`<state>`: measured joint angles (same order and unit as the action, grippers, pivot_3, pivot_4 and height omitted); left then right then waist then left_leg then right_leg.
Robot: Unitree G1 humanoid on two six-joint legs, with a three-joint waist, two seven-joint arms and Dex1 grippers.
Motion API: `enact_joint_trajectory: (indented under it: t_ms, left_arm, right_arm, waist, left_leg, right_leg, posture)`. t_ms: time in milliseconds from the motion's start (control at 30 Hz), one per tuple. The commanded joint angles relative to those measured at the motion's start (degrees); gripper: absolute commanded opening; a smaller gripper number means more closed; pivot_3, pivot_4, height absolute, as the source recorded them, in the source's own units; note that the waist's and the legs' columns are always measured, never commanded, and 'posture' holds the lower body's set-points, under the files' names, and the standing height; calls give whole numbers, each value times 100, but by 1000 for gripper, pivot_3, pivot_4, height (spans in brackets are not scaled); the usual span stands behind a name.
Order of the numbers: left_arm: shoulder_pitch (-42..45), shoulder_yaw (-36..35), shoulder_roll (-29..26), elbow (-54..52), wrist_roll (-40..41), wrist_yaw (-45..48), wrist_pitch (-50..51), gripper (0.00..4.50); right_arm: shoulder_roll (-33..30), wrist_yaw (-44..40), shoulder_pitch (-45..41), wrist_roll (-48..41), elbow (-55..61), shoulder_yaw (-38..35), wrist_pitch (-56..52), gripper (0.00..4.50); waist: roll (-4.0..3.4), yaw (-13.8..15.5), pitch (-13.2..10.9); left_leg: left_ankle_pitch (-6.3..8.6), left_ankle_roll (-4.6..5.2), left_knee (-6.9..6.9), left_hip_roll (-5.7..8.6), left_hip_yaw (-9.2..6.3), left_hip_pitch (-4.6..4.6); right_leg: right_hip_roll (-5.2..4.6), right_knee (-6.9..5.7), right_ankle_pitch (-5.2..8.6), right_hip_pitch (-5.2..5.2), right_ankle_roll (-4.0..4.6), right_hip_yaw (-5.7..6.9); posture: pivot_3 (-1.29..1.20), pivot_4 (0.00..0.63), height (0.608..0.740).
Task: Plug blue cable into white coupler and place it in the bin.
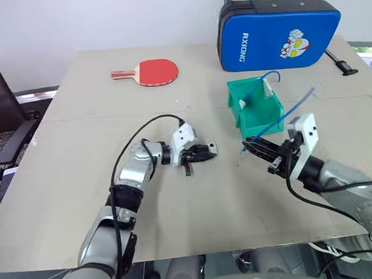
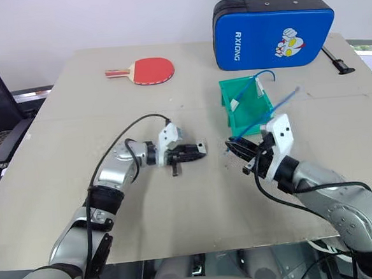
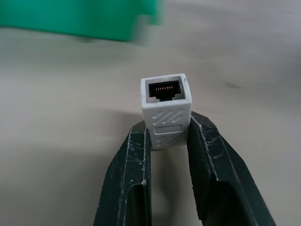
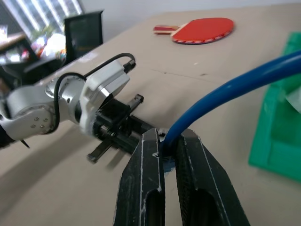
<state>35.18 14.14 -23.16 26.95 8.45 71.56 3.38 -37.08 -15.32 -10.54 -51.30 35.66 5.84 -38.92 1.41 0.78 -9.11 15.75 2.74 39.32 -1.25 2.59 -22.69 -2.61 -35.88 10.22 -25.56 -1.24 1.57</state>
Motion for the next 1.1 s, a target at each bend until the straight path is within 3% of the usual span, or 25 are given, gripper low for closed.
enact_joint_trajectory:
  t_ms: [33, 333, 600, 1100]
  left_arm:
    - [86, 216, 52, -312, -103, 209, -174, 468]
    - [248, 436, 4, -144, -287, 476, -516, 468]
    - [257, 430, -10, -125, -313, 498, -567, 468]
    - [241, 434, 17, -122, -364, 546, -682, 468]
  right_arm:
    - [-151, -738, -648, 870, -484, 536, 84, 0]
    - [109, -2076, -1540, 2057, -1543, 1250, 390, 0]
    - [312, -2652, -1567, 2592, -1801, 1437, 455, 0]
    - [114, -3554, -1600, 3147, -1977, 1671, 336, 0]
  waist:
    - [0, -2, 0]
    - [0, -4, 0]
    - [0, -6, 0]
    - [-1, -8, 2]
  left_leg:
    - [0, 0, 0, 1, -1, -3]
    - [0, 1, 0, 4, -3, -8]
    - [0, 1, 0, 2, -7, -5]
    - [0, 1, 1, 3, -7, 2]
  right_leg:
    - [1, 0, -2, 0, 3, 2]
    - [1, 2, -24, -2, -3, 5]
    - [1, 0, -25, -2, -3, 4]
    - [1, -3, -25, 0, -3, 3]
  posture:
    - [0, 150, 731]
    - [0, 150, 731]
    - [0, 150, 731]
    - [0, 150, 731]
